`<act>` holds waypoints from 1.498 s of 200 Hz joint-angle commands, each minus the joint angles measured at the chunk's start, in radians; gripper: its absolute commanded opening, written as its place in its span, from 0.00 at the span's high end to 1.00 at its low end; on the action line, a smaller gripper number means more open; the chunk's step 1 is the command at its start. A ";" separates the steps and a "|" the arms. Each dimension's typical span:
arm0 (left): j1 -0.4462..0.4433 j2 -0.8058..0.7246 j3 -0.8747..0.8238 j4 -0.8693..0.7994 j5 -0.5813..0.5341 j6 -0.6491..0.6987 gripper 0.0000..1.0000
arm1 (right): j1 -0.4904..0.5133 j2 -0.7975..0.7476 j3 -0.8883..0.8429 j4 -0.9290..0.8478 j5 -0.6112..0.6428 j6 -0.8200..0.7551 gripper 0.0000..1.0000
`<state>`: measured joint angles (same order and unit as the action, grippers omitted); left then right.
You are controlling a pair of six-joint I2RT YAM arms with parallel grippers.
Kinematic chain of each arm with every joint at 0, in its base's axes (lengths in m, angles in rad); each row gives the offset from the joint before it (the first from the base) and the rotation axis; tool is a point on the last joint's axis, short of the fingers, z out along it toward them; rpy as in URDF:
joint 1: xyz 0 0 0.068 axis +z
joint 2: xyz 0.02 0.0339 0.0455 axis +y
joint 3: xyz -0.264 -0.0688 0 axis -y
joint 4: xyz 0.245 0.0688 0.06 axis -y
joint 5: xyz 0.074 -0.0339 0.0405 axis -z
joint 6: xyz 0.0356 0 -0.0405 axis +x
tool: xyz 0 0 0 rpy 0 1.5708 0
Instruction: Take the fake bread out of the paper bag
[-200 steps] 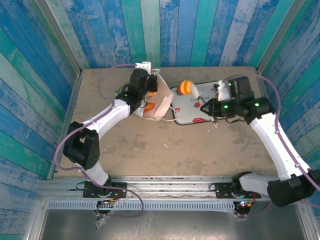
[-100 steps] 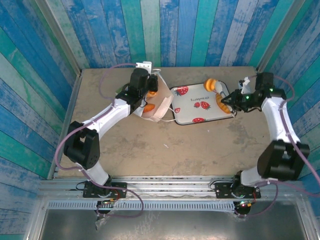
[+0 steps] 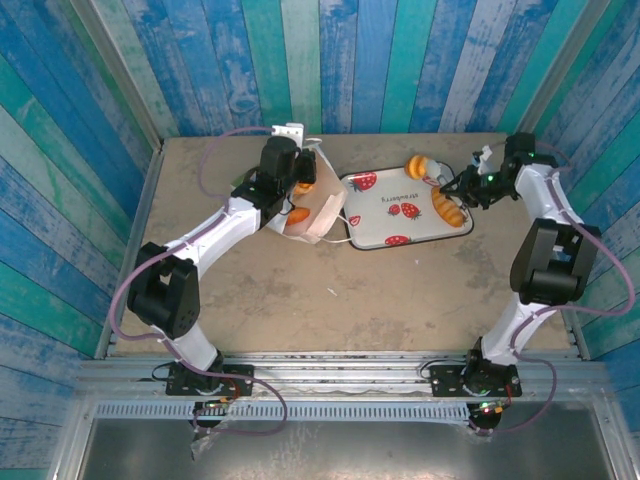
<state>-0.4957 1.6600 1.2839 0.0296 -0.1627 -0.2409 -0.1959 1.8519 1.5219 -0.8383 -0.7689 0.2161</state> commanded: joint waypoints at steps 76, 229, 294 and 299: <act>-0.001 0.035 0.023 0.035 -0.003 -0.013 1.00 | -0.023 0.094 0.060 -0.025 -0.001 -0.006 0.69; -0.001 0.051 0.051 0.023 0.013 -0.006 1.00 | -0.080 0.133 0.074 0.038 -0.009 0.048 0.60; -0.001 0.053 0.055 0.018 0.012 0.000 1.00 | -0.099 0.097 0.104 0.021 0.041 0.046 0.60; -0.001 0.053 0.055 0.018 0.013 -0.001 1.00 | -0.099 0.094 0.106 0.017 0.044 0.046 0.60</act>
<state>-0.4957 1.6745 1.3006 0.0208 -0.1555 -0.2405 -0.2836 1.9648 1.5909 -0.8059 -0.7406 0.2653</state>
